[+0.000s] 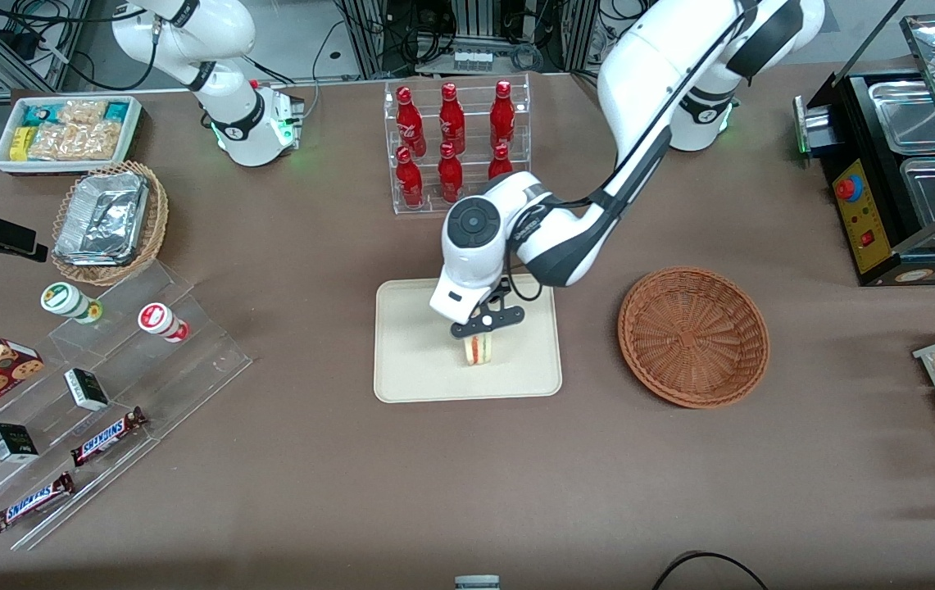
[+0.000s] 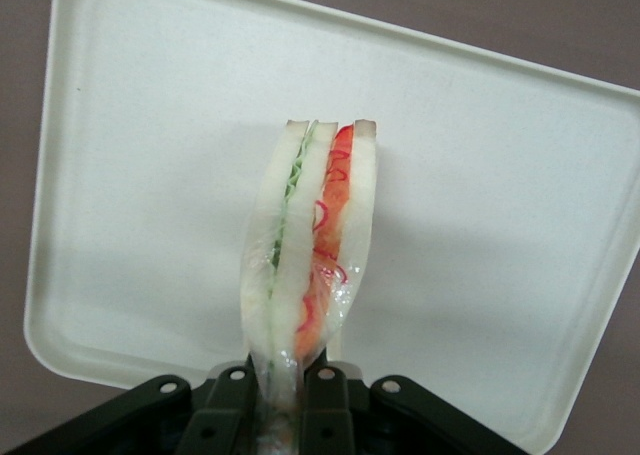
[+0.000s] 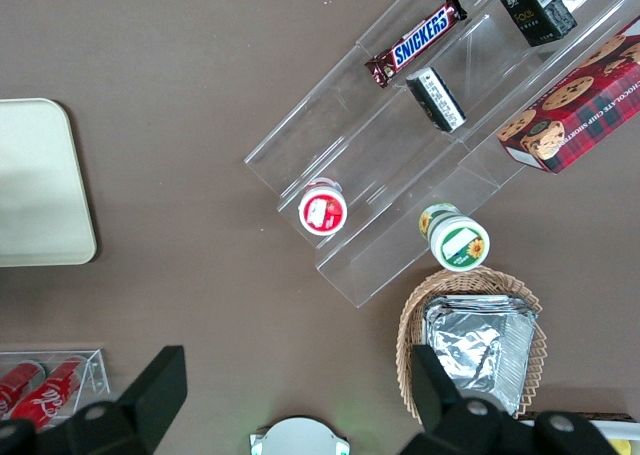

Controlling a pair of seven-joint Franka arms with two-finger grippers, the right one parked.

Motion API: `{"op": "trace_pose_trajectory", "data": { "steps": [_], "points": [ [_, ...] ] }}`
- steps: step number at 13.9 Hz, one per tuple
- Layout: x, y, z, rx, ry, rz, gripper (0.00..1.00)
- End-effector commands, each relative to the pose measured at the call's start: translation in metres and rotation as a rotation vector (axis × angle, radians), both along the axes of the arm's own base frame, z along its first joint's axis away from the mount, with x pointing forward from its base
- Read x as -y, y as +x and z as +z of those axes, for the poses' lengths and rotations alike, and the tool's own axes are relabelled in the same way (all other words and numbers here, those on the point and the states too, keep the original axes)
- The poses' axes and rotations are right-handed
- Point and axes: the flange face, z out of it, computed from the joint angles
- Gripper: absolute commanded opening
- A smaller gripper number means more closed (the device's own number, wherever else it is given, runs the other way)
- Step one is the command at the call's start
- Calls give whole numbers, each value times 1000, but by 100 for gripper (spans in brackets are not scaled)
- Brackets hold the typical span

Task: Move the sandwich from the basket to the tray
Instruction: 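Lower the sandwich onto the tray and open the left gripper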

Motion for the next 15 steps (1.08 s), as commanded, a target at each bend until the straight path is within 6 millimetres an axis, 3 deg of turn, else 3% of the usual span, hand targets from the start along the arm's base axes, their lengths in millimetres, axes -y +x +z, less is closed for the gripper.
{"op": "trace_pose_trajectory", "data": {
  "steps": [1, 4, 7, 8, 9, 10, 13, 15],
  "points": [
    [7, 8, -8, 15, 18, 32, 0],
    [12, 18, -19, 10, 5, 52, 0],
    [21, 11, -19, 11, 5, 46, 0],
    [20, 12, -19, 11, 3, 48, 21],
    [20, 12, -20, 12, 2, 48, 66],
    [20, 12, -20, 13, 3, 47, 100],
    [19, 13, -10, 19, 0, 49, 100],
    [18, 14, 10, 26, -8, 54, 100]
  ]
}}
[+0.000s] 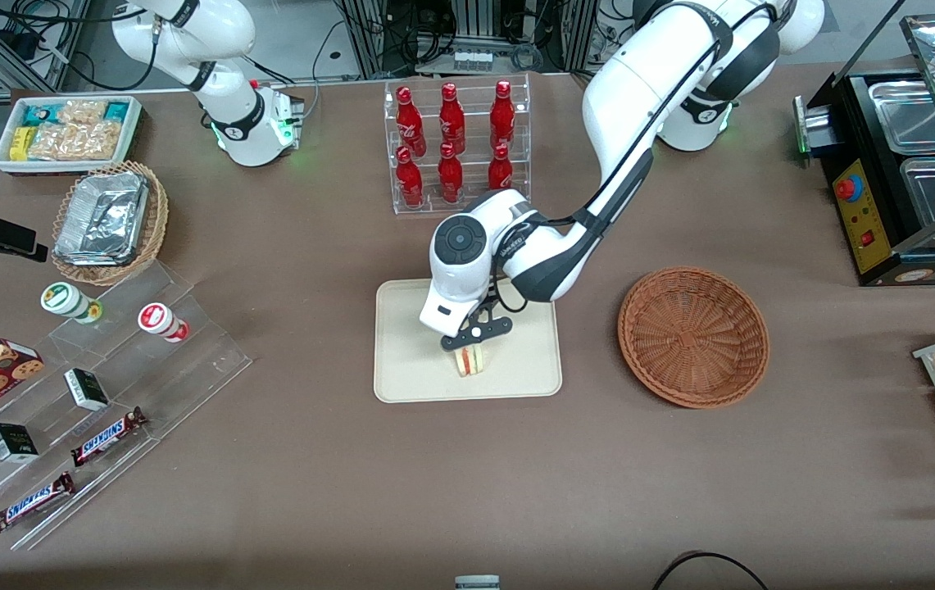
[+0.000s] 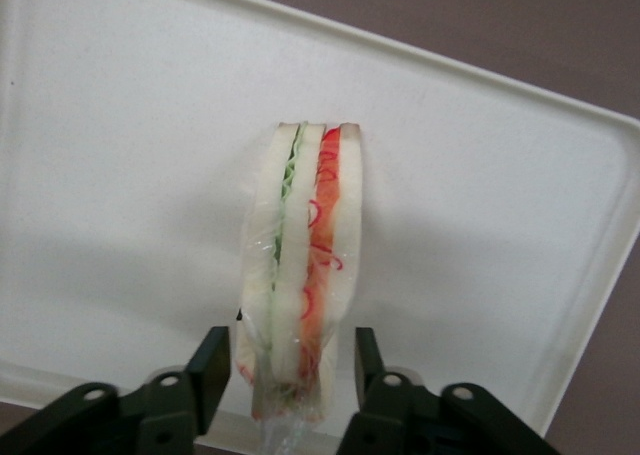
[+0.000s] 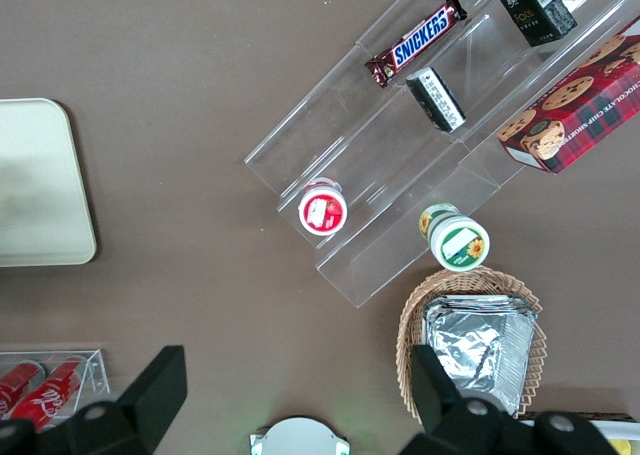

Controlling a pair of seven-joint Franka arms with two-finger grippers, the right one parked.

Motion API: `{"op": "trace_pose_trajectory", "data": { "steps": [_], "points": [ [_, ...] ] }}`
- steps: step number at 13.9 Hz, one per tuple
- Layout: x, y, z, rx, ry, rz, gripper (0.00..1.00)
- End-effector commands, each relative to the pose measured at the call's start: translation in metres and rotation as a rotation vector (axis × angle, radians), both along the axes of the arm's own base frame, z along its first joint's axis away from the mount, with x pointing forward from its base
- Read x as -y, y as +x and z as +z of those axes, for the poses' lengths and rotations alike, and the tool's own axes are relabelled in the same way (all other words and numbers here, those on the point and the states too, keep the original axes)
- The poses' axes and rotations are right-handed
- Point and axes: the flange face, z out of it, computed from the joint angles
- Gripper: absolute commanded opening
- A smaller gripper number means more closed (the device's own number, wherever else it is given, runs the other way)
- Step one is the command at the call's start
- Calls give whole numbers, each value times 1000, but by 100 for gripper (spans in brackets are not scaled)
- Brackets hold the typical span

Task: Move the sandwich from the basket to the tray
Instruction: 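Lower the sandwich onto the tray and open the left gripper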

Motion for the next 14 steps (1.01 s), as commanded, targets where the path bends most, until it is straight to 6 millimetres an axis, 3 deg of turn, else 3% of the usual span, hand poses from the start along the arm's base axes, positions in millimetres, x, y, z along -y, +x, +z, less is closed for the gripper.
{"op": "trace_pose_trajectory", "data": {
  "steps": [1, 5, 7, 9, 13, 14],
  "points": [
    [-2, 1, 30, 13, 28, 20, 100],
    [-10, 3, 101, 28, 50, 17, 100],
    [-16, 1, 126, 23, 70, 17, 100],
    [-34, 10, 143, 20, 85, 15, 100],
    [-84, 27, 188, -2, 105, -162, 100],
    [-110, 38, 195, -24, 119, -169, 100]
  ]
}}
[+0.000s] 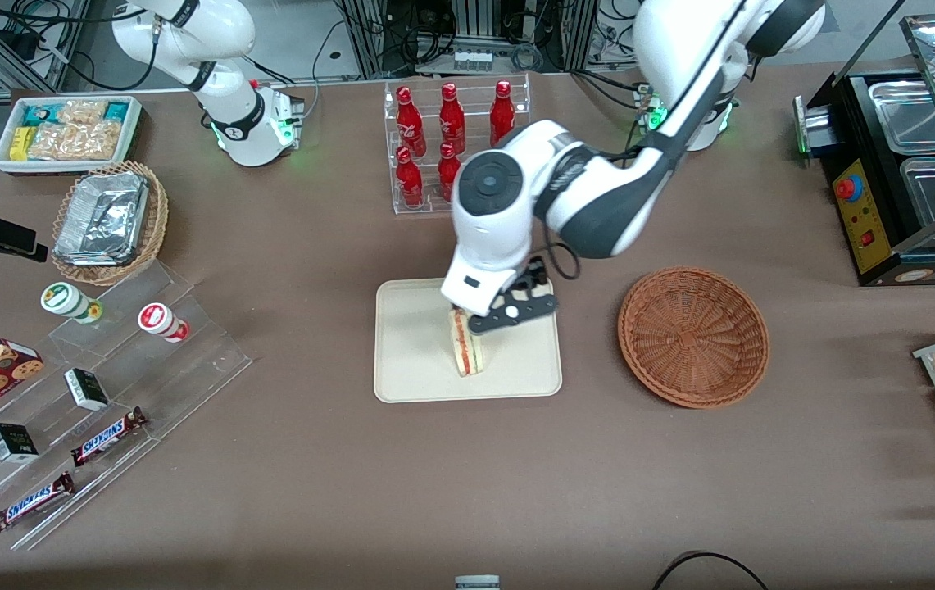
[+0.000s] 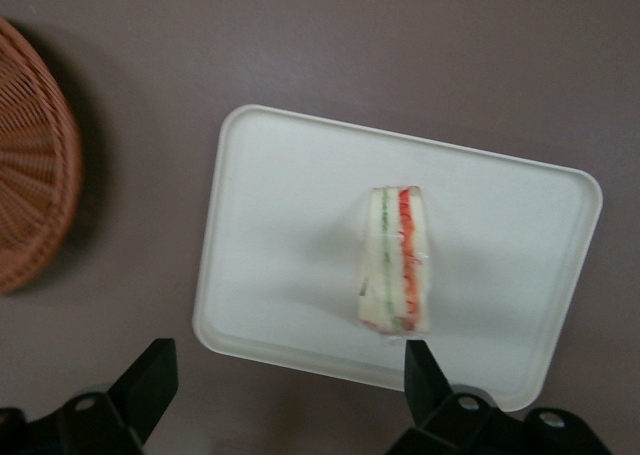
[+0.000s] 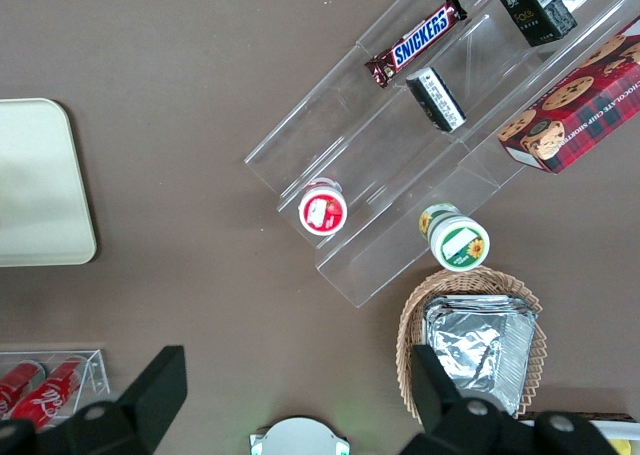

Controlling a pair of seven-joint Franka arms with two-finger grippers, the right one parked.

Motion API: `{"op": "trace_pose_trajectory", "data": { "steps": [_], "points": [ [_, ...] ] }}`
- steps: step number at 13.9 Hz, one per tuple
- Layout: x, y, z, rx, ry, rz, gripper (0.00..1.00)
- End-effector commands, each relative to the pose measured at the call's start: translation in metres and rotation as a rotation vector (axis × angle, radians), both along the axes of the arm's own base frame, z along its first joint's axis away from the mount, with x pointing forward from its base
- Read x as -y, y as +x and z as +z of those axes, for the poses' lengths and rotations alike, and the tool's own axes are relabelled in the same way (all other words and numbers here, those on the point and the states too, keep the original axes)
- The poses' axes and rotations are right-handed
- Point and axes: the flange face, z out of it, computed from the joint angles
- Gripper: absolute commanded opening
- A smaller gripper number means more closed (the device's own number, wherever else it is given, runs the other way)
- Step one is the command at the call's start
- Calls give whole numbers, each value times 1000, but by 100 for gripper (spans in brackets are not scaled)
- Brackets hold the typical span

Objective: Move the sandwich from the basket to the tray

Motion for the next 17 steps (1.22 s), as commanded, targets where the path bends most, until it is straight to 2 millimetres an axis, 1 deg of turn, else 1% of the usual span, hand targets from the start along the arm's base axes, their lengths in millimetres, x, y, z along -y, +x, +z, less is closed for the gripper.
{"op": "trace_pose_trajectory", "data": {
  "steps": [1, 2, 3, 4, 5, 9, 11, 13, 15, 17],
  "points": [
    [-65, 22, 32, -42, 20, -23, 100],
    [-88, 29, 35, -57, 28, -16, 100],
    [-97, 27, 37, -63, 37, -35, 100],
    [-122, 31, 36, -81, 53, -55, 100],
    [-151, 40, 36, -94, 53, -66, 100],
    [-246, 56, 61, -115, 31, -182, 100],
    [-287, 57, 74, -143, 12, -237, 100],
    [-321, 57, 89, -146, 6, -272, 100],
    [-345, 49, 105, -150, -17, -292, 100],
    [-385, 43, 119, -143, -49, -303, 100]
  ]
}}
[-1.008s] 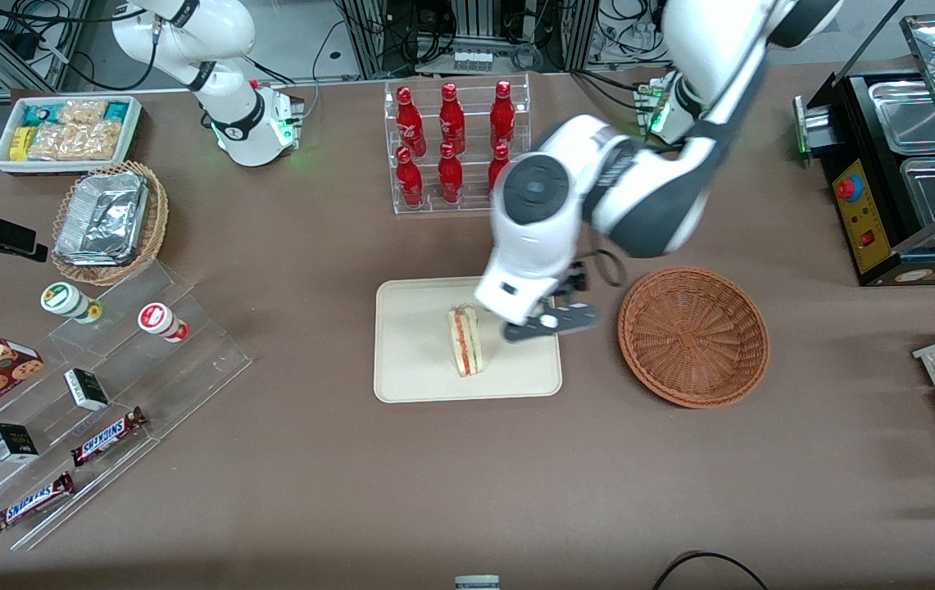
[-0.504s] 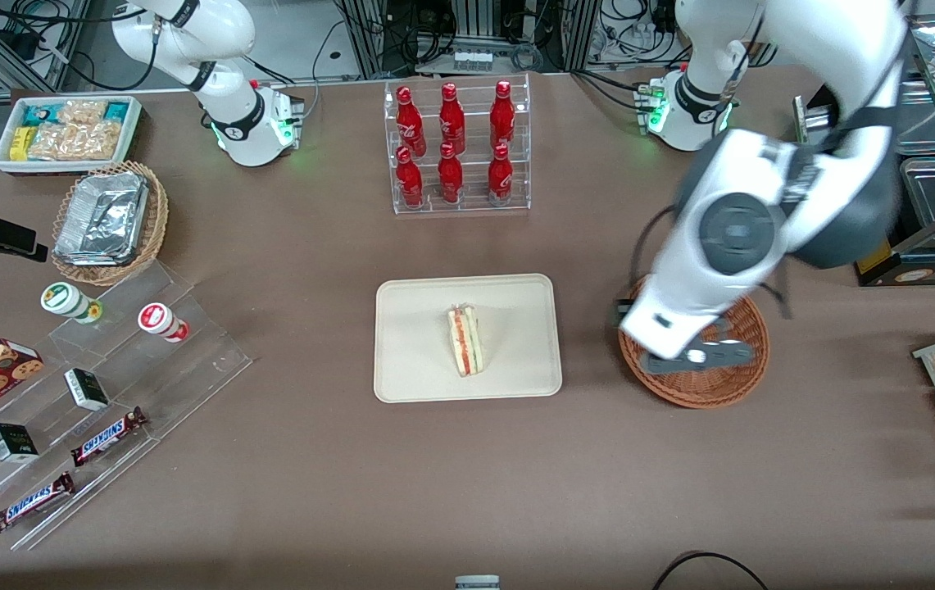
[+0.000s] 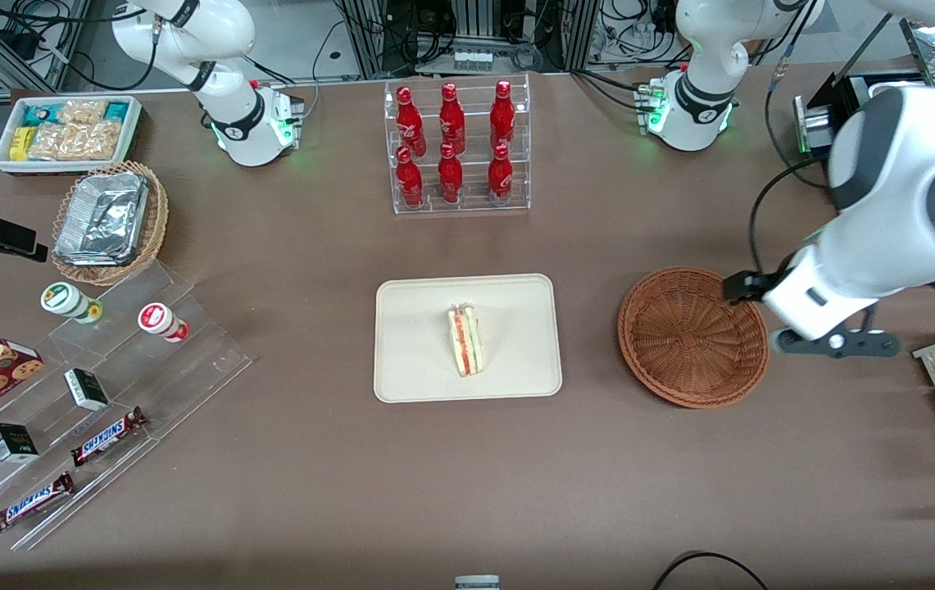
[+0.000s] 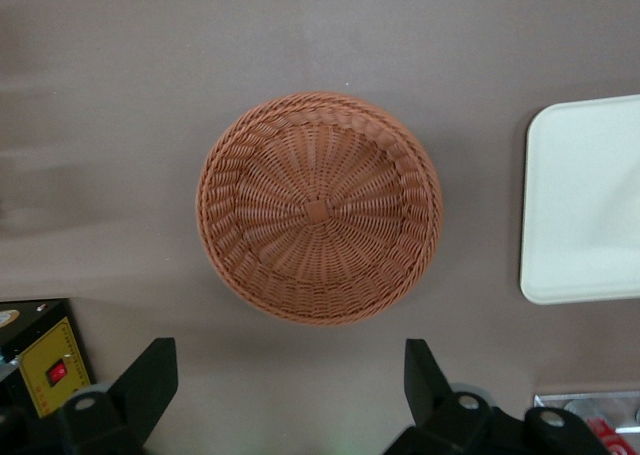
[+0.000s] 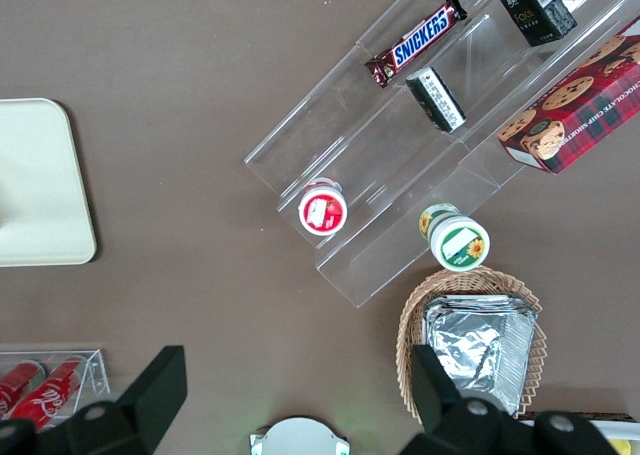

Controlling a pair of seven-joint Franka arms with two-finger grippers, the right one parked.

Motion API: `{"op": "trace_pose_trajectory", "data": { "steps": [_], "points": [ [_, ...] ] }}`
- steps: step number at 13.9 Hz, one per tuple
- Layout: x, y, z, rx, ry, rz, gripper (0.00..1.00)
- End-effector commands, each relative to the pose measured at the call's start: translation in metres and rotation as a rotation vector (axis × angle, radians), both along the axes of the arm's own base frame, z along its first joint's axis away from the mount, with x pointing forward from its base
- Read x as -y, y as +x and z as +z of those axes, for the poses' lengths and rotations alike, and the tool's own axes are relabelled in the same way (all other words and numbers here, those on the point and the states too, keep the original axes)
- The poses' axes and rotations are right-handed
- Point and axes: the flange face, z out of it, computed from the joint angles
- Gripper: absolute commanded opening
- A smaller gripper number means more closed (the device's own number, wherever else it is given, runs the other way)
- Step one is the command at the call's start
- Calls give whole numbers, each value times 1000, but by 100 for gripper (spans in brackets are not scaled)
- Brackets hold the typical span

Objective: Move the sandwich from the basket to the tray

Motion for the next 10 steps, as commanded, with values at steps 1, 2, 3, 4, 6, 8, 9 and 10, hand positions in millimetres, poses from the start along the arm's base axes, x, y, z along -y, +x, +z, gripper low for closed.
{"op": "trace_pose_trajectory", "data": {
  "steps": [1, 2, 3, 4, 6, 8, 9, 10],
  "points": [
    [-41, -22, 22, -9, -49, -43, 100],
    [-53, -25, 27, -12, -59, -47, 100],
    [-60, -30, 34, -11, -54, -38, 100],
    [-65, -37, 45, -6, -49, -29, 100],
    [-76, -49, 63, -1, -43, -8, 100],
    [-89, -58, 77, 15, -39, 13, 100],
    [-89, -62, 79, 6, -33, 13, 100],
    [-89, -67, 81, 7, -31, 12, 100]
  ]
}}
